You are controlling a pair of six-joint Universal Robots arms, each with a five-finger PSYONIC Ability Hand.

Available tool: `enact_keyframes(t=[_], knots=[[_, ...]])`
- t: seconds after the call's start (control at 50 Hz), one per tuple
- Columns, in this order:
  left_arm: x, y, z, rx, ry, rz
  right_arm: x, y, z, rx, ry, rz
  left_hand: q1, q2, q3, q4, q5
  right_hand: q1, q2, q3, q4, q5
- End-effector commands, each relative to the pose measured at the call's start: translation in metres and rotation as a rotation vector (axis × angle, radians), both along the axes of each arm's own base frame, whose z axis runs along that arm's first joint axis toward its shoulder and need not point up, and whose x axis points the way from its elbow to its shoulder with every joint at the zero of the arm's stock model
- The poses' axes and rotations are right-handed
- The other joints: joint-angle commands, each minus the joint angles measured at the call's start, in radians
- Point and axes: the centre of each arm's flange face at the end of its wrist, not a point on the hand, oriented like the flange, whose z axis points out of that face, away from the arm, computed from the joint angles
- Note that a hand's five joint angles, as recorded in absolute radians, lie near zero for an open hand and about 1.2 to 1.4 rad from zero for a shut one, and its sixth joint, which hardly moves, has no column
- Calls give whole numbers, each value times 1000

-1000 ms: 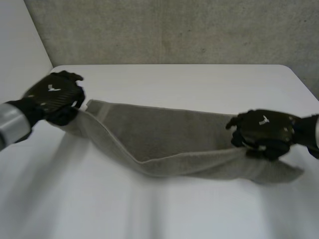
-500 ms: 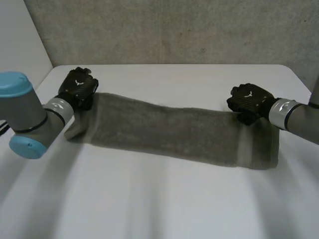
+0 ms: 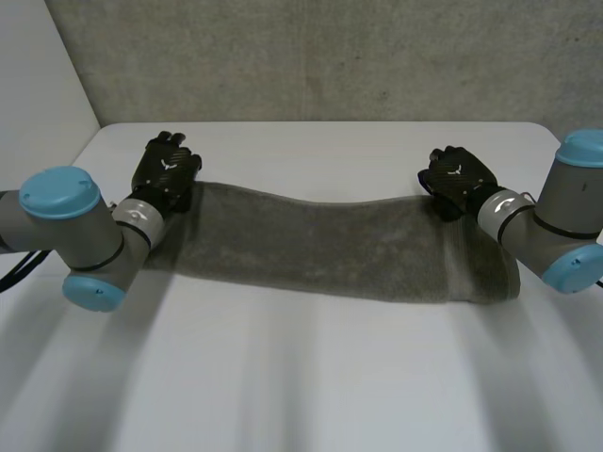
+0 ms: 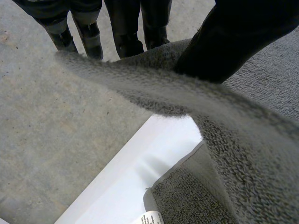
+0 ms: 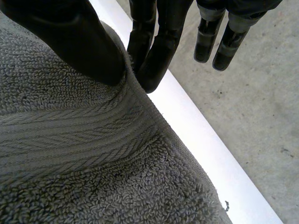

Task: Fold the towel.

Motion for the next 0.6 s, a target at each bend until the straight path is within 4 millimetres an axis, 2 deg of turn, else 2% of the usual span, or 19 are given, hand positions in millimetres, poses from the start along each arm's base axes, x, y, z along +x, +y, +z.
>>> enact_keyframes(t=[0.02, 0.1, 0.12, 0.14, 0.16, 0.18, 0.2, 0.24, 0.26, 0.3, 0.32, 0.34, 0.36, 0.4, 0.42, 0.46, 0.48, 0.52, 0.6], knots=[[0, -2, -10, 6, -6, 1, 1, -3, -10, 12, 7, 0, 82, 42, -49, -55, 53, 116, 48, -41, -67, 63], [-1, -3, -19, 13, -28, 3, 1, -4, -16, 21, 10, 1, 82, 42, -49, -55, 53, 116, 48, -41, -67, 63], [-1, -3, -22, 12, -40, 5, 1, -4, -17, 22, 11, -2, -77, -117, -49, -55, -107, 30, -38, -41, -67, -23], [-2, -4, -22, 4, -50, 7, 0, -5, -17, 16, 11, -8, -477, -517, -49, -55, -507, -648, -717, -41, -67, -701], [-2, -4, -22, 3, -50, 7, 0, -5, -17, 16, 11, -8, -481, -521, -49, -55, -511, -655, -723, -41, -67, -708], [-2, -5, -22, -3, -59, 15, -1, -7, -15, 4, 11, -23, -786, -826, -49, -55, -816, -1274, -1342, -41, -67, -1159], [-2, -5, -22, -3, -60, 15, -2, -9, -10, -11, 6, -43, -789, -829, -49, -55, -819, -1280, -1349, -41, -67, -1159], [1, -8, -14, -24, -62, 49, -3, -11, -3, -31, 0, -59, -1125, -1165, -49, -55, -1155, -1280, -1349, -41, -67, -1159], [1, -8, -14, -24, -62, 49, -3, -11, -3, -31, 0, -59, -1127, -1167, -49, -55, -1157, -1280, -1349, -41, -67, -1159], [4, -10, 6, -65, -48, 81, -5, -8, 20, -62, -23, -81, -1142, -1182, -49, -55, -1169, -1280, -1349, -41, -67, -1159], [4, -10, 6, -65, -48, 81, -5, -8, 20, -62, -24, -81, -1142, -1182, -49, -55, -1169, -1280, -1349, -41, -67, -1159], [5, -8, 17, -83, -40, 88, -9, -6, 32, -70, -42, -99, -1142, -1182, -49, -55, -1169, -1280, -1349, -41, -67, -1159], [5, -8, 17, -84, -40, 88, -12, -2, 41, -67, -65, -117, -1142, -1182, -49, -55, -1169, -1280, -1349, -41, -67, -1159], [8, -3, 35, -107, -27, 93, -15, 3, 48, -58, -87, -135, -1142, -1182, -49, -55, -1169, -1280, -1349, -41, -67, -1159], [8, -3, 35, -107, -27, 93, -15, 3, 48, -58, -87, -135, -1142, -1182, -49, -55, -1169, -1280, -1349, -41, -67, -1159], [12, 4, 48, -119, -16, 97, -19, 16, 59, -32, -120, -156, -1142, -1182, -49, -55, -1169, -1280, -1349, -41, -67, -1159], [12, 4, 48, -119, -16, 97, -19, 16, 59, -32, -120, -156, -1142, -1182, -49, -55, -1169, -1280, -1349, -41, -67, -1159], [13, 8, 53, -119, -13, 99, -23, 34, 68, -2, -133, -164, -1139, -1179, -49, -55, -1168, -1280, -1349, -41, -67, -1159], [17, 25, 58, -95, -18, 92, -27, 56, 64, 67, -109, -163, -1130, -1170, -49, -55, -1160, -1280, -1349, -41, -67, -1159]])
